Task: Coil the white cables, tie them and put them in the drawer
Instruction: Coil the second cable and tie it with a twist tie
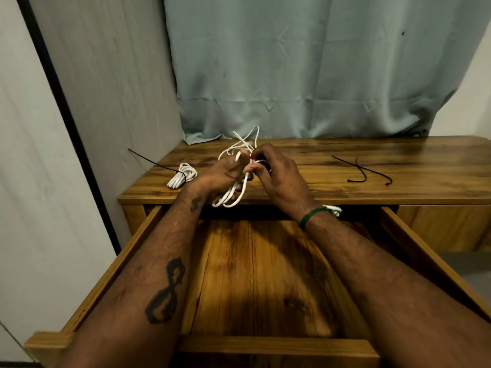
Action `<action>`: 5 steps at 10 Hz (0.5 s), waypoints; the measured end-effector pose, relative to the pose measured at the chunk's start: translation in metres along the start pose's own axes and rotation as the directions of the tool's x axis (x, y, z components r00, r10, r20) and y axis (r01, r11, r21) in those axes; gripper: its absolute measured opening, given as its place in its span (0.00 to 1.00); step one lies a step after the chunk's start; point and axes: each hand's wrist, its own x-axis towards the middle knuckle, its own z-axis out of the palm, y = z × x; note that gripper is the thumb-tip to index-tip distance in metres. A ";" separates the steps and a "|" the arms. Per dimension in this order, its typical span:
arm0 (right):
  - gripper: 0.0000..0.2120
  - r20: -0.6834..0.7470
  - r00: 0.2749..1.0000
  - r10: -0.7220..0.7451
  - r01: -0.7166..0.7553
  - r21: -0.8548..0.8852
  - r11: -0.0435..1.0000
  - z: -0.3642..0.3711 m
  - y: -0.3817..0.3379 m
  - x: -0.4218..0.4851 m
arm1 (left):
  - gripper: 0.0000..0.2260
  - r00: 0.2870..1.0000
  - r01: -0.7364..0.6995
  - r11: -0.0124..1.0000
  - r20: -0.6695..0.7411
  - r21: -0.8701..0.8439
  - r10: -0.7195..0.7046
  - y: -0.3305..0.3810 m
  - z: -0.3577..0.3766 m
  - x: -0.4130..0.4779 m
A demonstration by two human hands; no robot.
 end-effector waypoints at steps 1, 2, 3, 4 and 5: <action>0.12 -0.149 0.975 0.168 -0.151 0.119 0.981 -0.004 -0.002 0.002 | 0.33 0.992 0.070 0.987 0.112 -0.144 -0.054 -0.019 -0.002 0.011; 0.13 -0.197 0.949 0.247 -0.202 0.224 0.953 -0.005 0.000 0.004 | 0.31 0.986 0.126 0.973 0.135 -0.196 -0.101 -0.020 0.002 0.013; 0.12 -0.105 0.942 0.319 -0.282 0.271 0.920 0.002 0.008 0.002 | 0.18 0.961 0.138 0.983 0.254 -0.118 -0.105 0.019 0.015 -0.011; 0.11 -0.109 0.934 0.340 -0.311 0.218 0.925 0.006 0.013 0.003 | 0.13 0.955 0.164 0.976 0.271 -0.146 -0.120 0.013 0.015 -0.007; 0.11 -0.042 0.929 0.367 -0.367 0.022 0.930 -0.007 0.018 0.009 | 0.16 0.972 0.197 0.940 0.182 -0.278 -0.150 0.003 0.015 -0.001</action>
